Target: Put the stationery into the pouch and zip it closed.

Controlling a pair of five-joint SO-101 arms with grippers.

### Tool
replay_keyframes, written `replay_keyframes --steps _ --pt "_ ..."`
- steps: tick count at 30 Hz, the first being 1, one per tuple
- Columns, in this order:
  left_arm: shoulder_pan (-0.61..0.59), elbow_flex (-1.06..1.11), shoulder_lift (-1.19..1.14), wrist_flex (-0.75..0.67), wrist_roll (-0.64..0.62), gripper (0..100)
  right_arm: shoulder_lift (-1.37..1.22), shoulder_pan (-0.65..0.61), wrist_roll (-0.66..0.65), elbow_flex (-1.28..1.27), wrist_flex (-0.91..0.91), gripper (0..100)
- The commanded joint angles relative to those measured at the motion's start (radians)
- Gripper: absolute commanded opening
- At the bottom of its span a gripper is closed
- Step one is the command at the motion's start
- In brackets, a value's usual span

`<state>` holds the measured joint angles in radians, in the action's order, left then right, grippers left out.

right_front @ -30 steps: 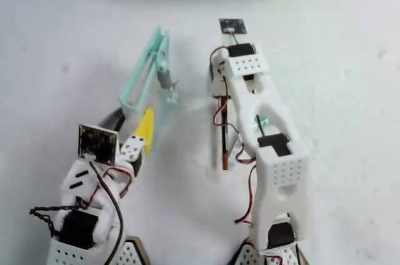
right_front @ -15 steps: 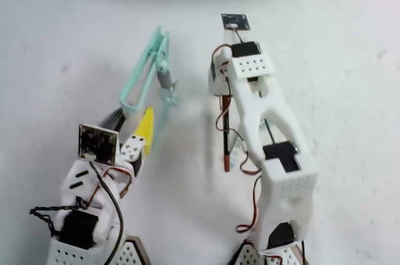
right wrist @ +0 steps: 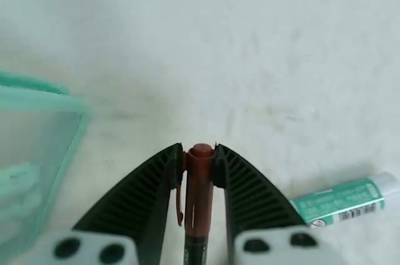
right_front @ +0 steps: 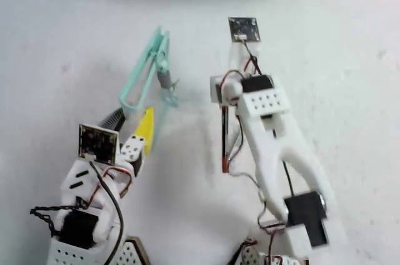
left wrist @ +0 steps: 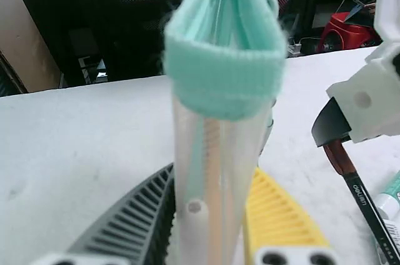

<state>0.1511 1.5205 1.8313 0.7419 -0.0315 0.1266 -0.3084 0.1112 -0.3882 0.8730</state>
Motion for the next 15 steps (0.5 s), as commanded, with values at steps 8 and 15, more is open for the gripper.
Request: replay_keyframes --steps 8,15 --pt "0.024 0.008 -0.008 -0.006 0.012 15 0.317 -0.015 -0.018 -0.173 -0.116 1.7" --pt "0.024 0.008 -0.008 -0.006 0.012 16 0.483 -0.015 -0.018 -0.262 -0.14 1.7"
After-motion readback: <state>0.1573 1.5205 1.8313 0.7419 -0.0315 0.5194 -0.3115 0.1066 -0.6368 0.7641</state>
